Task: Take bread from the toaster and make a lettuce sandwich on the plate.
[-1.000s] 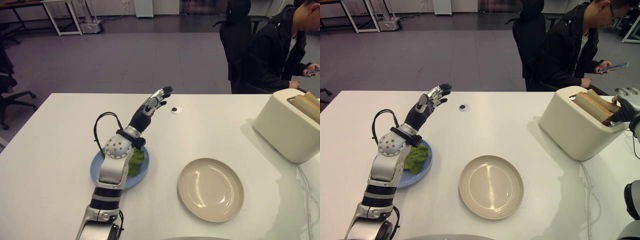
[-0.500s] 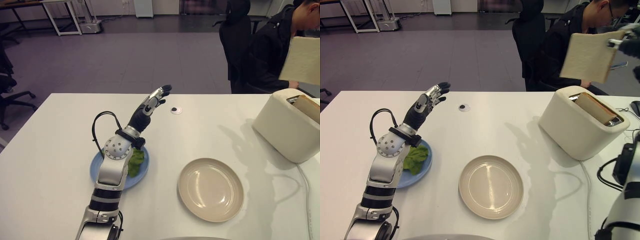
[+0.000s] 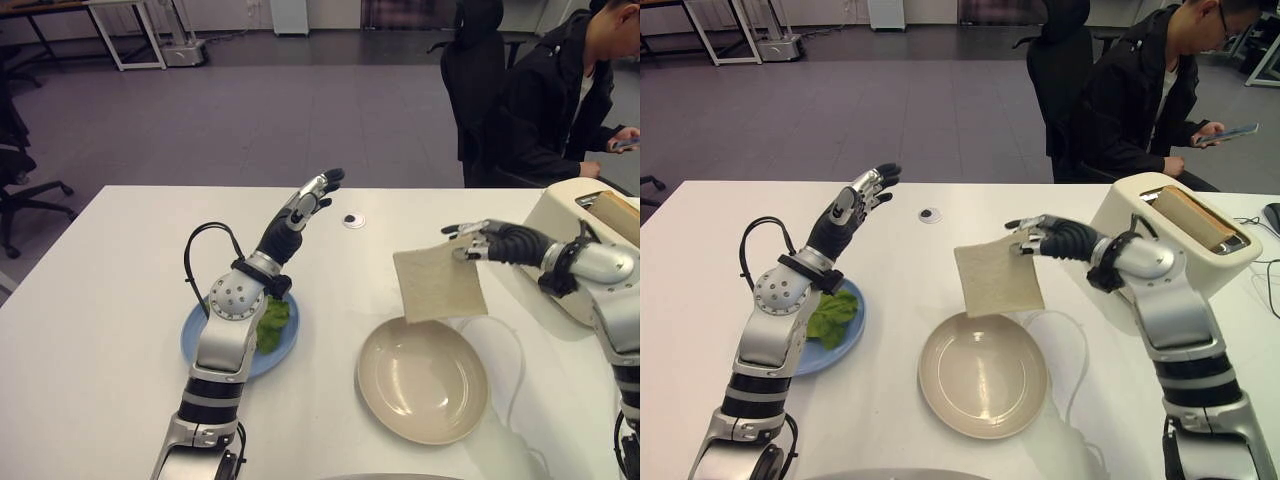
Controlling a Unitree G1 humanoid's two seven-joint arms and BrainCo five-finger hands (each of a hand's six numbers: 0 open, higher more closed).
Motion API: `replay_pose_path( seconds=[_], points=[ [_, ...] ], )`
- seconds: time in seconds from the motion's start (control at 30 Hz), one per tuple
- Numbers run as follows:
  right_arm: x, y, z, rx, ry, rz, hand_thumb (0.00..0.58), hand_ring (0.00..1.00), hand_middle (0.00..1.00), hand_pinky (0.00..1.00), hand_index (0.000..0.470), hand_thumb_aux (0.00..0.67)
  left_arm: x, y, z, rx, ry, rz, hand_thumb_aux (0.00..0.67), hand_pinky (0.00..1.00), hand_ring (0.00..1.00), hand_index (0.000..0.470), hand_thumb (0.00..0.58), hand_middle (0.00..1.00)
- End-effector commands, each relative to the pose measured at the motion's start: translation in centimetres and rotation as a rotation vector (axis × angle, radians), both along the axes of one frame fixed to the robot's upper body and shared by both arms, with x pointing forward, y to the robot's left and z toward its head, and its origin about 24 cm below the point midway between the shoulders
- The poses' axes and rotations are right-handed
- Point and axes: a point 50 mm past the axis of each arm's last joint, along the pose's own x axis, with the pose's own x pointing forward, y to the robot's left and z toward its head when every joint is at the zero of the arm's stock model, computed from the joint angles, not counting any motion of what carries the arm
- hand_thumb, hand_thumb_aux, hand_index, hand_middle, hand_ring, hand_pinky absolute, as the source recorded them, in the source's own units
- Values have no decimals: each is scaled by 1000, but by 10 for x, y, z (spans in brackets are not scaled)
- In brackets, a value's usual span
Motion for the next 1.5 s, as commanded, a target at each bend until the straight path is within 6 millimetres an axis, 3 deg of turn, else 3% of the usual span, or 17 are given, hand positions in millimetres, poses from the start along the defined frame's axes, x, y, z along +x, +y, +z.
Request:
replay_pose_path(
  seconds=[0.03, 0.33, 0.6, 0.63, 0.67, 0.7, 0.73, 0.87, 1.0, 1.07, 1.17, 1.27, 1.33, 1.5],
  points=[
    [-18, 13, -18, 13, 63, 4, 580, 0, 0, 0, 470, 670, -2, 2, -4, 16, 20, 17, 0, 0, 0, 0, 0, 0],
    [-50, 19, -47, -41, 174, 18, 580, 0, 0, 0, 470, 670, -1, 1, -3, 15, 19, 14, 0, 0, 0, 0, 0, 0],
    [-70, 15, -58, -201, 245, 133, 580, 0, 0, 0, 470, 670, 1, 2, -3, 17, 19, 13, 0, 0, 0, 0, 0, 0],
    [-70, 15, -57, -213, 244, 143, 578, 0, 0, 0, 442, 631, 1, 2, -3, 17, 19, 13, 0, 0, 0, 0, 0, 0],
    [-71, 15, -57, -229, 243, 159, 512, 0, 0, 0, 310, 441, 1, 2, -3, 17, 19, 13, 0, 0, 0, 0, 0, 0],
    [-71, 15, -56, -241, 243, 171, 58, 0, 0, 0, 24, 34, 1, 2, -3, 17, 18, 13, 0, 0, 0, 0, 0, 0],
    [-71, 14, -54, -261, 241, 192, 0, 0, 0, 0, 0, 0, 0, 2, -3, 16, 18, 16, 0, 0, 0, 0, 0, 0],
    [-60, 9, -34, -301, 161, 194, 0, 0, 0, 0, 0, 0, 1, 2, -3, 17, 18, 12, 0, 0, 0, 0, 0, 0],
    [-45, 7, -2, -295, 39, 154, 0, 0, 0, 0, 0, 0, 4, 2, -1, 14, 12, 7, 0, 0, 0, 0, 0, 0],
    [-38, 4, 11, -296, -12, 126, 0, 0, 0, 0, 0, 0, 7, 4, 8, 41, -31, 12, 0, 0, 0, 0, 0, 0],
    [-34, -3, 24, -289, -56, 73, 0, 0, 0, 0, 0, 0, 11, 13, 31, 366, -193, 7, 0, 0, 0, 0, 0, 0],
    [-35, -6, 26, -286, -61, 49, 0, 0, 0, 0, 0, 0, 10, 31, 37, 1025, -400, 7, 0, 0, 0, 0, 0, 0],
    [-37, -7, 26, -284, -61, 41, 0, 0, 0, 0, 0, 0, 9, 46, 37, 1339, -462, -16, 0, 0, 0, 0, 0, 0],
    [-46, -7, 25, -274, -56, 5, 0, 0, 0, 0, 0, 0, 10, 80, 42, 1776, -524, -76, 0, 0, 0, 0, 0, 0]
  ],
)
